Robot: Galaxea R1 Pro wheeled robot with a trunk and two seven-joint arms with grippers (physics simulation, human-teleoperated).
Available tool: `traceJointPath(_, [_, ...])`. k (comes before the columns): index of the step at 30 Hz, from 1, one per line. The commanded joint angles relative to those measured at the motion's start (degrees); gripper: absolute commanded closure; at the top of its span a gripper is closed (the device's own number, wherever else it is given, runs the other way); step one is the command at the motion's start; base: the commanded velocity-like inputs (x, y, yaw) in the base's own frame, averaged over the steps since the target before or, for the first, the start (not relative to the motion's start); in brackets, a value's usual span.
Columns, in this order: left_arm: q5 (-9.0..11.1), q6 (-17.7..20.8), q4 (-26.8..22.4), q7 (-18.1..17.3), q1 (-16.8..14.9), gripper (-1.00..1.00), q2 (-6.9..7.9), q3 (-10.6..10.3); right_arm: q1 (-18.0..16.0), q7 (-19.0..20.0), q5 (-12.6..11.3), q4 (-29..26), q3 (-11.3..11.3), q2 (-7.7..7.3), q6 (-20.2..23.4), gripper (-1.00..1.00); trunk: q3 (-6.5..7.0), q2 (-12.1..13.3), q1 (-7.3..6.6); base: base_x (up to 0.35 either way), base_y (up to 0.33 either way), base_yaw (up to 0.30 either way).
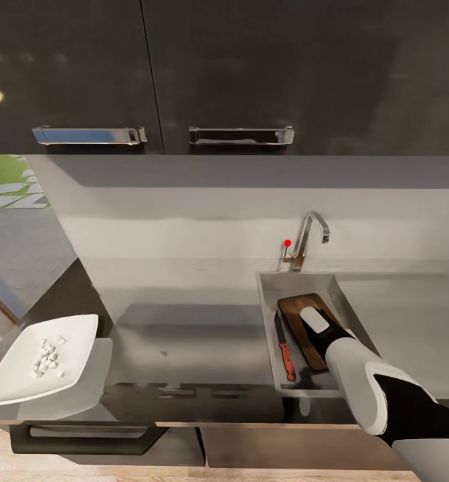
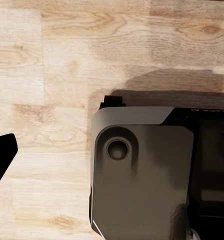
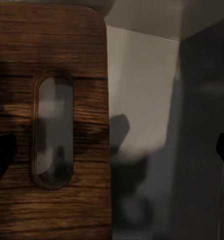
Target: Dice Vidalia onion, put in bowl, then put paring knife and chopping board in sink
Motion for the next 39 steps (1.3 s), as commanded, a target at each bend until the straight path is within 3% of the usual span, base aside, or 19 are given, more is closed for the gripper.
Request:
traceJointPath(1, [0.4,-0.4,0.3,0.0,-0.1,-1.00,-0.01,-0.2,0.0,-0.1,-0.6,0.0,0.3,-0.02,-0.6,-1.00,-0.11,-0.1,0.03,0.000,0.000,0.000])
traceJointPath(13, [0.4,-0.4,0.3,0.0,-0.1,-1.00,-0.01,-0.2,0.0,-0.3,-0.8,-1.0,0.6,0.74,-0.6,-1.00,-0.11,-0.1,0.03,0.000,0.000,0.000])
traceJointPath(19, [0.4,-0.4,0.3,0.0,-0.1,-1.00,-0.01,-0.2,0.0,-0.7,-0.3,-9.0,1.6,3.69,1.5,-1.00,-0.11,-0.1,0.03,0.000,0.000,0.000])
traceJointPath(22, [0.4,-0.4,0.3,0.0,-0.1,-1.00,-0.01,-0.2,0.0,-0.9,0.0,-15.6,4.0,5.02,7.9,-1.00,-0.11,-0.1,0.03,-0.005,0.000,0.000])
traceJointPath(26, [0.4,-0.4,0.3,0.0,-0.1,-1.00,-0.01,-0.2,0.0,-1.5,0.1,-22.9,6.2,5.72,16.2,-1.00,-0.11,-0.1,0.03,-0.099,0.000,0.000])
traceJointPath(31, [0.4,-0.4,0.3,0.0,-0.1,-1.00,-0.01,-0.2,0.0,-2.4,0.2,-27.8,8.6,6.71,22.1,-1.00,-0.11,-0.1,0.03,-0.266,0.000,0.000])
traceJointPath(34, [0.4,-0.4,0.3,0.0,-0.1,-1.00,-0.03,-0.2,0.0,-2.3,0.2,-28.4,14.5,6.78,23.7,-1.00,-0.11,-0.1,0.03,-0.321,0.000,0.000])
traceJointPath(37, [0.4,-0.4,0.3,0.0,-0.1,-1.00,-0.05,-0.2,0.0,-2.3,0.1,-28.6,18.8,6.81,24.0,-1.00,-0.11,-0.1,0.03,-0.331,0.000,0.000])
traceJointPath(39, [0.4,-0.4,0.3,0.0,-0.1,-1.00,-0.06,-0.2,0.0,-2.2,0.0,-28.6,20.1,6.81,24.1,-1.00,-0.11,-0.1,0.03,-0.333,0.000,0.000])
